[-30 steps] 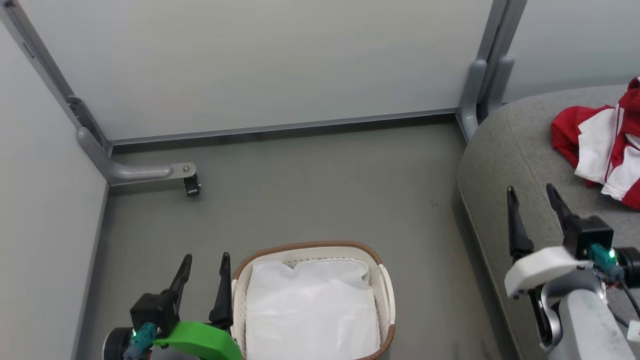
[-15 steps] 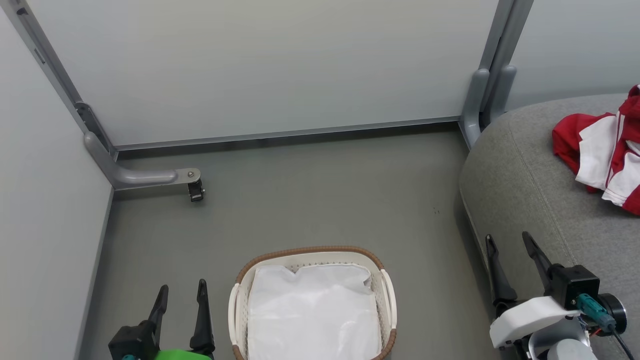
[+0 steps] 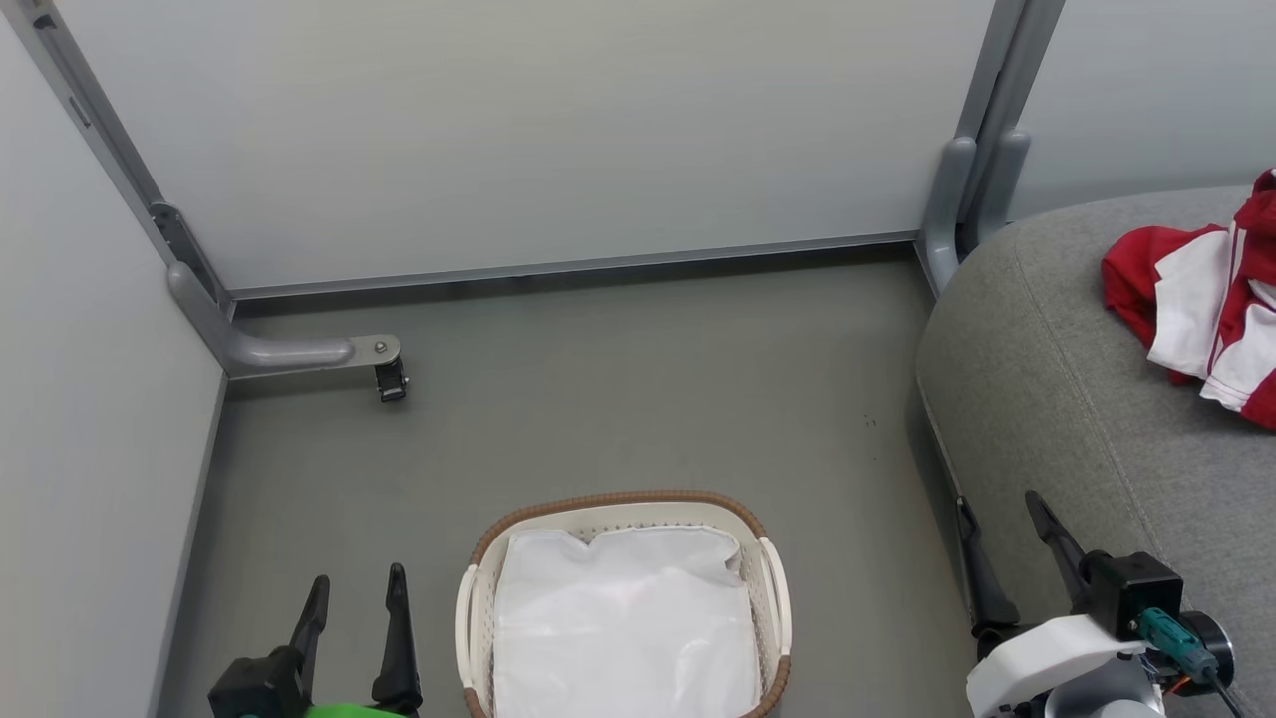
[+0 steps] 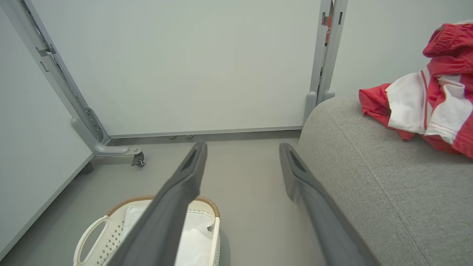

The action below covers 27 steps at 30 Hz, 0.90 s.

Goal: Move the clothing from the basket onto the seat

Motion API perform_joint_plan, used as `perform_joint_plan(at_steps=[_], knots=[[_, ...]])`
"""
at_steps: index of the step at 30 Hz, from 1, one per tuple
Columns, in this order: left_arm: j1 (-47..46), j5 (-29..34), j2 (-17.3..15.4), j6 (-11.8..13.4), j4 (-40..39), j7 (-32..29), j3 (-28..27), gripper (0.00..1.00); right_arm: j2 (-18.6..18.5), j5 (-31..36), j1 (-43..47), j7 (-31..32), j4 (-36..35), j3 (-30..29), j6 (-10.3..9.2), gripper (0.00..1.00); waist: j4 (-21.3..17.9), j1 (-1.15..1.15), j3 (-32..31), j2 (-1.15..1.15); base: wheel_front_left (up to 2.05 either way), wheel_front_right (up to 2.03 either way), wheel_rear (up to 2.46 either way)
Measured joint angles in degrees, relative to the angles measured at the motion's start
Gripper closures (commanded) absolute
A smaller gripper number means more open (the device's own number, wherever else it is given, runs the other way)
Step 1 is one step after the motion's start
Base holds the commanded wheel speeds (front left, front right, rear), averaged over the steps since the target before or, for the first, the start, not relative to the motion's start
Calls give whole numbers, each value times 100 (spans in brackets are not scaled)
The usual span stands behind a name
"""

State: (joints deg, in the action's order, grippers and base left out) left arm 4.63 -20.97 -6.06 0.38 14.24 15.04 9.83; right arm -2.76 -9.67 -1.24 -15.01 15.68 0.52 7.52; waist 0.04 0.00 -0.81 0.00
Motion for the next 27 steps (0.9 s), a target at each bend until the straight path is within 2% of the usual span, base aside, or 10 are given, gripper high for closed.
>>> perform_joint_plan(at_steps=[19, 20, 25, 27], knots=[[-7, 233, 185, -168, 171, 0, -227, 0, 0, -45, -2, 0, 73, 67, 1, 0, 0, 0, 0, 0, 0, 0, 0], [-8, 245, 189, -188, 166, 0, -237, 100, 0, -45, -2, 0, 76, 67, 1, 100, -3, 0, 2, 0, 0, 0, 0], [7, 216, 189, -188, 377, -57, -229, 100, 42, -90, 92, 42, 275, 63, 1, 100, -3, 0, 3, 0, 0, 0, 0], [7, 7, 190, -191, 397, -127, -254, 100, 43, -302, 90, 102, 286, 46, 1, 100, -3, 0, 5, 0, 0, 0, 0]])
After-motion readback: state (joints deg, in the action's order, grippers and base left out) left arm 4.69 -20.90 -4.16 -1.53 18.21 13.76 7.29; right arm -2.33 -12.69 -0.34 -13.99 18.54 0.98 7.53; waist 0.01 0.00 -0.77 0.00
